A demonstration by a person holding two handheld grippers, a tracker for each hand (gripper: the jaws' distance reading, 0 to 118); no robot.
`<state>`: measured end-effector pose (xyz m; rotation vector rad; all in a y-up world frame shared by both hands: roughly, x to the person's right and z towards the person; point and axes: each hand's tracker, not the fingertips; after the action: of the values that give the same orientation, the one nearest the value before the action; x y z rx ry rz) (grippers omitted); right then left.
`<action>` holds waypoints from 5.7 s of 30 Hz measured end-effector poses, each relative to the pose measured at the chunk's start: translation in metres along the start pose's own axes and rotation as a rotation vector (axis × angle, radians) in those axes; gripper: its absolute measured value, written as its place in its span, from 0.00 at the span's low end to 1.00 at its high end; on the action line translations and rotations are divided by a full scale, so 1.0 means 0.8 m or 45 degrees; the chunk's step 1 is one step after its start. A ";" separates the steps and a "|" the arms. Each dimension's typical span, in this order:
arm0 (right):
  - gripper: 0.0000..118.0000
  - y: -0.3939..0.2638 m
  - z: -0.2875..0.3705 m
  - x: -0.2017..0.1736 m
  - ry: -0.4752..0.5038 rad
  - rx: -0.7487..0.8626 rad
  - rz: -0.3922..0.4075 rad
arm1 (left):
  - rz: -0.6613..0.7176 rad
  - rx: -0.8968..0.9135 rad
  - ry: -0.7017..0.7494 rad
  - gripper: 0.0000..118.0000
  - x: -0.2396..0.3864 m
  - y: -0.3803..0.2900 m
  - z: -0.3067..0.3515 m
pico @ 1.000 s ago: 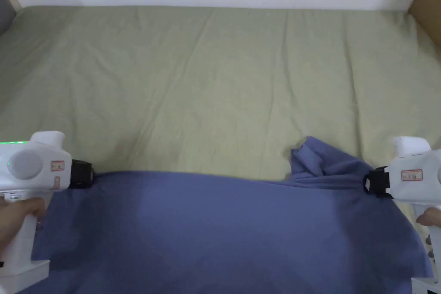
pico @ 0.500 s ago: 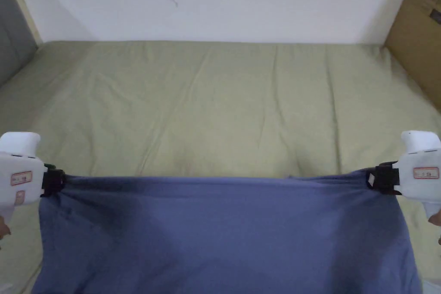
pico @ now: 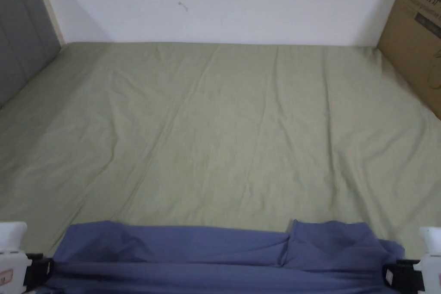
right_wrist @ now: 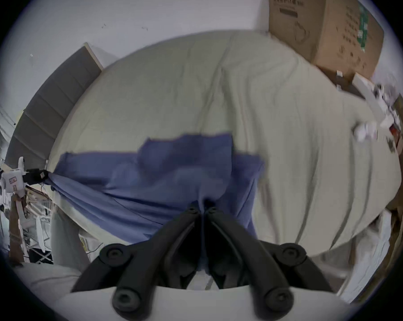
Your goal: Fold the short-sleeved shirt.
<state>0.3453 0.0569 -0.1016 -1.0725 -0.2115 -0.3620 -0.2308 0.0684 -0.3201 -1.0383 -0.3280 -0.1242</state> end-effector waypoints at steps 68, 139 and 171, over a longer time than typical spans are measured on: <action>0.02 0.016 -0.068 -0.238 0.211 -0.005 0.281 | 0.776 0.054 -0.494 0.07 -0.139 -0.025 -0.056; 0.02 -0.038 -0.019 -0.101 0.240 0.105 -0.101 | 0.017 -0.279 -0.889 0.02 0.291 -0.031 -0.077; 0.02 -0.014 -0.055 -0.195 0.222 -0.039 0.127 | 0.682 -0.089 -1.171 0.96 0.035 -0.025 -0.138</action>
<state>0.1969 0.0423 -0.1659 -1.0709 0.0025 -0.3679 -0.1863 -0.0355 -0.3461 -1.1722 -0.8592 0.8545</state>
